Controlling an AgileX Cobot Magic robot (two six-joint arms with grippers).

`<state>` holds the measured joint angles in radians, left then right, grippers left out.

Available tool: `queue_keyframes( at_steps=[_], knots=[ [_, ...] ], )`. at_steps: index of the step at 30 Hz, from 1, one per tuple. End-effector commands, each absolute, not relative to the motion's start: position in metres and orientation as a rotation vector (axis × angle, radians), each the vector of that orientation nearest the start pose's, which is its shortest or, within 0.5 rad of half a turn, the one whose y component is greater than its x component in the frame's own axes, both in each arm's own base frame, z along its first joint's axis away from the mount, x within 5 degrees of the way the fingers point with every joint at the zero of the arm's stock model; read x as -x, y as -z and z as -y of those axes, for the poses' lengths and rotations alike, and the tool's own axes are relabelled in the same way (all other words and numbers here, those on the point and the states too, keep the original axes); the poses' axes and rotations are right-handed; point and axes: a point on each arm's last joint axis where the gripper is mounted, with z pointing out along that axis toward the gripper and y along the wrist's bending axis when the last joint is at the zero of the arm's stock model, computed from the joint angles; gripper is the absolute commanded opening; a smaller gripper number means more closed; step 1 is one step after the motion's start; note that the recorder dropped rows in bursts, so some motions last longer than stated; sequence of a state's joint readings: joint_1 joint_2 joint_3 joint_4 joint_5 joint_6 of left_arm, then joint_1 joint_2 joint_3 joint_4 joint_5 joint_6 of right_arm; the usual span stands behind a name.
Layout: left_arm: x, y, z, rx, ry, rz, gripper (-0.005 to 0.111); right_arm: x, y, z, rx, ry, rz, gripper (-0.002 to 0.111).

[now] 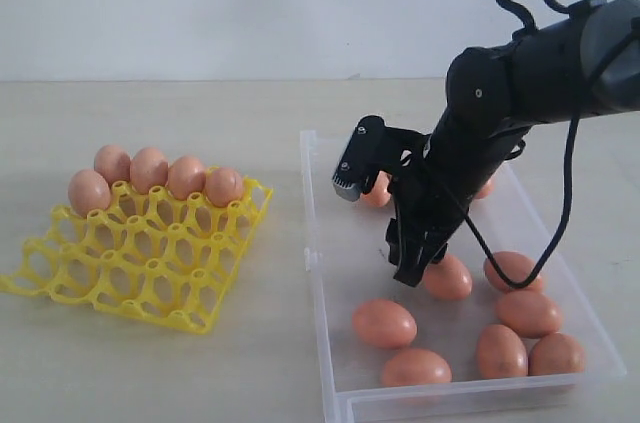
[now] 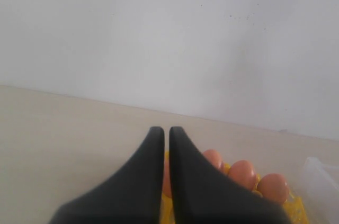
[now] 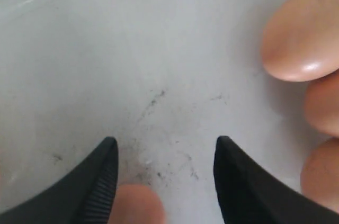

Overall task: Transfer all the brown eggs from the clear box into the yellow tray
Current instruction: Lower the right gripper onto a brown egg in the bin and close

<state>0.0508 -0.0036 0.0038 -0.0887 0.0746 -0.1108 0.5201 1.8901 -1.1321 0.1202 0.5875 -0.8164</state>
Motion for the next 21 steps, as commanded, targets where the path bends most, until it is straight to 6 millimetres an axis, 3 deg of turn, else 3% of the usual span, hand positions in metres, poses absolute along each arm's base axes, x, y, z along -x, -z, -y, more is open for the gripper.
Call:
queue_keyframes(
  at_steps=[1,11,17,21],
  knots=[
    [-0.056,-0.207,-0.002,0.186,0.128,-1.545,0.004,-0.312,-0.155,-0.186,1.625,-0.052,-2.299,0.048],
    [-0.056,-0.207,-0.002,0.186,0.128,-1.545,0.004,-0.306,-0.153,-0.183,1.371,-0.114,-2.553,0.048],
    [-0.056,-0.207,-0.002,0.186,0.128,-1.543,0.004,-0.31,-0.153,-0.178,1.422,-0.009,-2.517,0.048],
    [-0.056,-0.207,-0.002,0.186,0.128,-1.543,0.004,-0.313,-0.153,-0.174,1.492,0.078,-2.465,0.064]
  ],
)
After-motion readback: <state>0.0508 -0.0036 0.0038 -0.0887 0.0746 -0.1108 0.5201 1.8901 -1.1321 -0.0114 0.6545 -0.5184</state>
